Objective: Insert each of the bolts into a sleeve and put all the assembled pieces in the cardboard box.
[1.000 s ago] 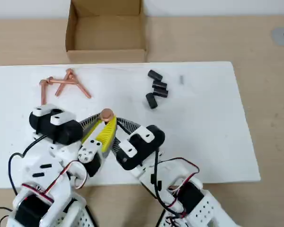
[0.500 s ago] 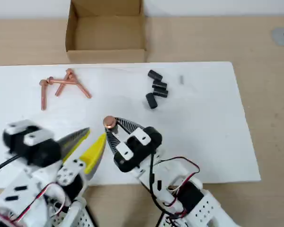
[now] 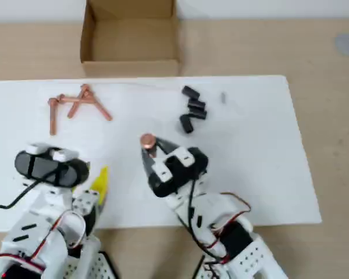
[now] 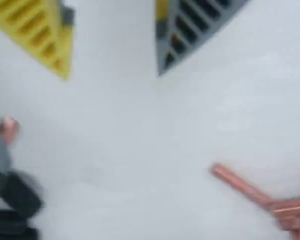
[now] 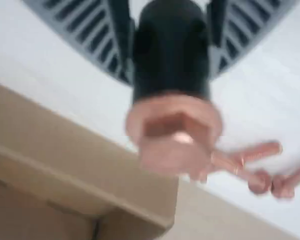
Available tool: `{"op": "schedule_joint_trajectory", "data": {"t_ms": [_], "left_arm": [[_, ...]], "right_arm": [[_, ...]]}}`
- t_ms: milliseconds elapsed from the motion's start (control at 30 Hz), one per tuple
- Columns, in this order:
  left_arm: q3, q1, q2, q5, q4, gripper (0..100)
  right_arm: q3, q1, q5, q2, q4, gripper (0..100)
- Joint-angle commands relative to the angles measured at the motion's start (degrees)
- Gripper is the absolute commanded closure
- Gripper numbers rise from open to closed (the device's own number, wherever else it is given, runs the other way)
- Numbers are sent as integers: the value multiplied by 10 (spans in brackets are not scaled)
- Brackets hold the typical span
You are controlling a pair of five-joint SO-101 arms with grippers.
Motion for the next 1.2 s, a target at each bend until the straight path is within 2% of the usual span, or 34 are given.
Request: {"op": "schedule_joint_trajectory", "data": {"t_ms": [0,333,667,867,1167], "left_arm": [[0,-40,0,-5,-38,991],[16,-103,0,-4,-42,995],[17,-105,0,-6,-46,995],[19,-105,0,-7,-55,995],[19,-108,0,-7,-58,995]], "right_arm": [[-2,12,-5,-82,6,989],[-8,19,-4,-80,13,989],[-87,44,-16,-15,2,989],[-220,46,-21,116,-13,989],[-470,71,-24,426,-14,989]]}}
